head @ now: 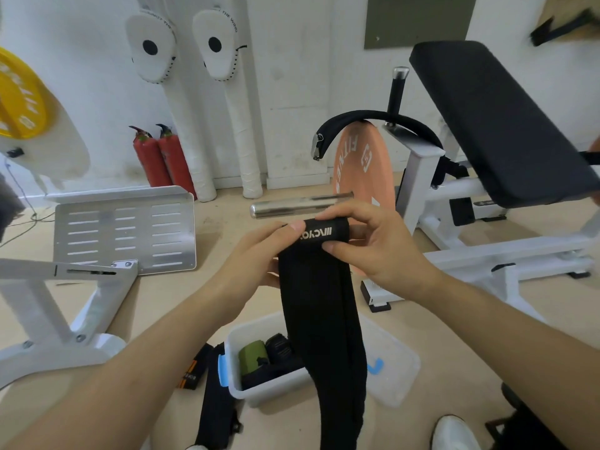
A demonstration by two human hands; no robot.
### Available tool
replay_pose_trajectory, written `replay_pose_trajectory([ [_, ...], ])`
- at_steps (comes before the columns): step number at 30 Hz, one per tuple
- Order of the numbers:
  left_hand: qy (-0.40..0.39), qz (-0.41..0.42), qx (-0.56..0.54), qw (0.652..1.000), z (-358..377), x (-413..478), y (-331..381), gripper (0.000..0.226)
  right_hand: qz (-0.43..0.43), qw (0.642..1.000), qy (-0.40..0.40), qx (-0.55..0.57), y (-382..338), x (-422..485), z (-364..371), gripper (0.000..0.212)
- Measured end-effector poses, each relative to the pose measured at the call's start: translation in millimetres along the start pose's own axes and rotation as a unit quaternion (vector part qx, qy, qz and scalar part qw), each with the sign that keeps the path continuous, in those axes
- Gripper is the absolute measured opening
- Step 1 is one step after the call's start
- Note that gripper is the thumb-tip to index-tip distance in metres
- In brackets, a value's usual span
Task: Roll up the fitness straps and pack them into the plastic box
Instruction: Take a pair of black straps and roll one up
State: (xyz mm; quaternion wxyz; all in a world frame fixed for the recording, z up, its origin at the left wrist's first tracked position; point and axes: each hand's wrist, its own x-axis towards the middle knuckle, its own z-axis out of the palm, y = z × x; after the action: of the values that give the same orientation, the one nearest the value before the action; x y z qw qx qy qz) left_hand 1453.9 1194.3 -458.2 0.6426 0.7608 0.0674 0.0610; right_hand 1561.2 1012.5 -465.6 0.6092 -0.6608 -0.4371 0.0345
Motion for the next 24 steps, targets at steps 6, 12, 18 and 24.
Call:
replay_pose_trajectory([
  [6,0.025,0.015,-0.028,0.999,6.0,0.0,-1.9,0.032,0.012,0.999,-0.044,-0.024,2.0,1.6,-6.1,0.035],
  [12,0.03,0.044,-0.06,0.997,3.8,1.4,0.1,0.043,0.061,0.996,-0.061,0.026,-4.5,0.3,-9.3,0.038],
  [18,0.043,0.131,-0.015,0.99,3.6,-0.5,1.3,0.043,0.195,0.97,-0.07,0.125,-11.7,4.6,-14.7,0.047],
  [24,0.07,0.227,0.106,0.966,8.6,1.9,-6.2,0.051,0.206,0.958,-0.075,0.184,-9.9,3.9,-10.9,0.044],
])
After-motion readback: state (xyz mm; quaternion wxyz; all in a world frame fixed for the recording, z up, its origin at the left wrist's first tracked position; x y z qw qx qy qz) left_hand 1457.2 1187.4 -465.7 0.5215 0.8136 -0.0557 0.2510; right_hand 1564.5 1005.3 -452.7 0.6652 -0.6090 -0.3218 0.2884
